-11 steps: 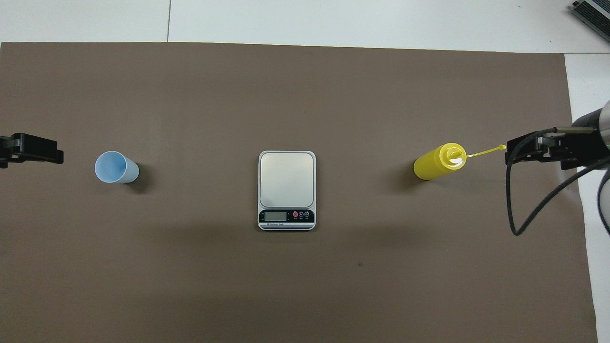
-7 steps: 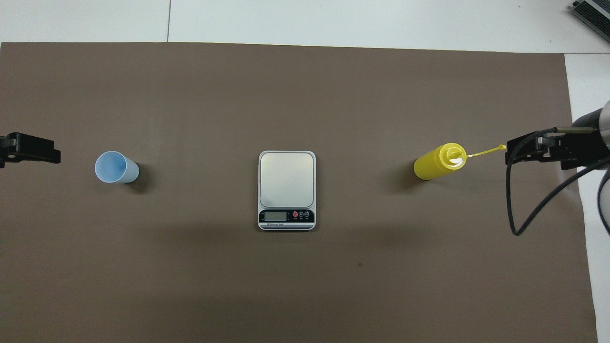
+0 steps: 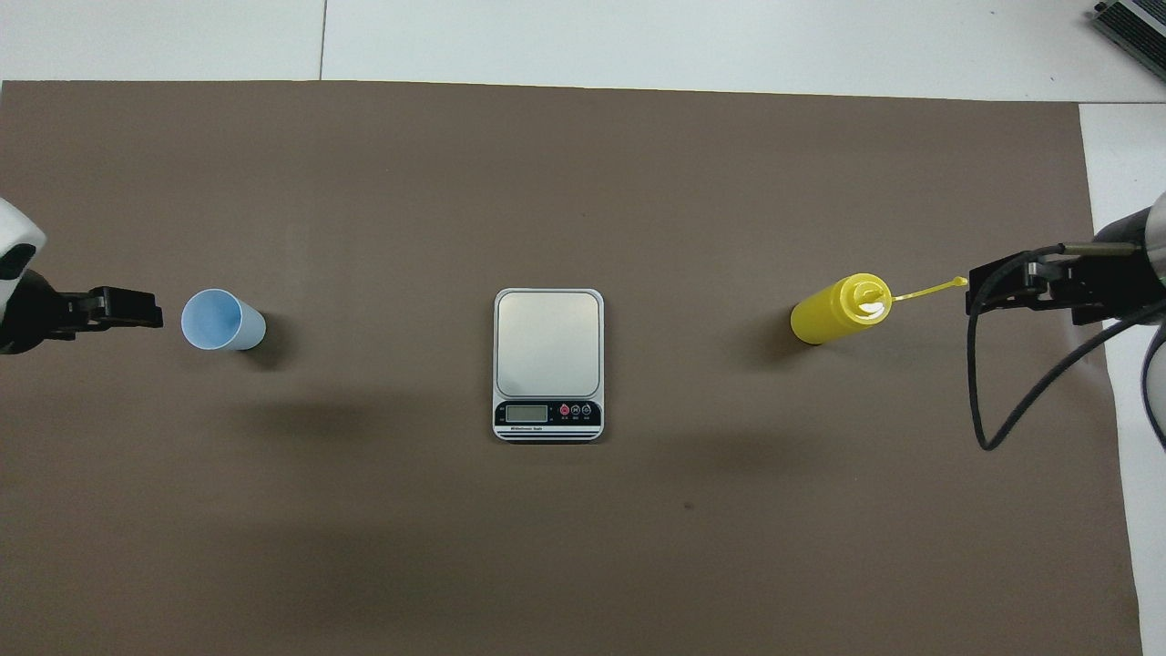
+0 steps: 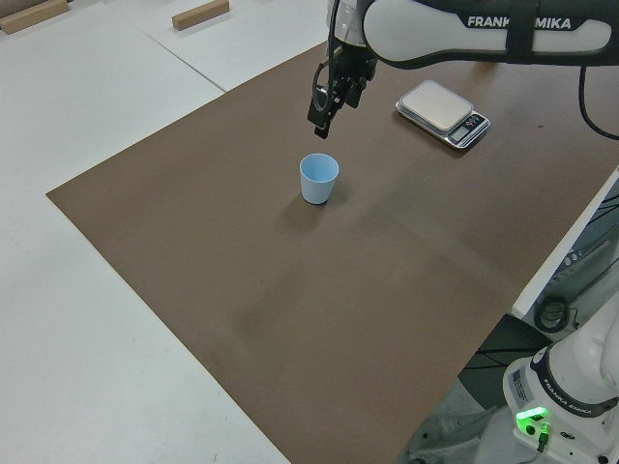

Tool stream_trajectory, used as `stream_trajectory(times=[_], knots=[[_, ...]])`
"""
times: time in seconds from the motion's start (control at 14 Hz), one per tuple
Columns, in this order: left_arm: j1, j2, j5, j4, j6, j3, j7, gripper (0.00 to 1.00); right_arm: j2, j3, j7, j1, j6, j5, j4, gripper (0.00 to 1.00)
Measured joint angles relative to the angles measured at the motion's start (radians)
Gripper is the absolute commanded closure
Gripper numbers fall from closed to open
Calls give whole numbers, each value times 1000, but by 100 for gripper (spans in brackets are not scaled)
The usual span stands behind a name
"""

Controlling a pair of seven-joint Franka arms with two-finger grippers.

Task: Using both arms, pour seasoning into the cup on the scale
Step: 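Reach the left gripper to the blue cup and grasp it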

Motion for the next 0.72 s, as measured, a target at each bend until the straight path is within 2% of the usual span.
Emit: stream_trajectory(times=[0.29, 0.72], knots=[[0, 102, 0, -59, 190, -1, 0, 0, 0, 0, 0, 0, 0, 0, 0, 0], [19, 146, 0, -161, 368, 3, 36, 0, 0, 0, 0, 0, 0, 0, 0, 0]])
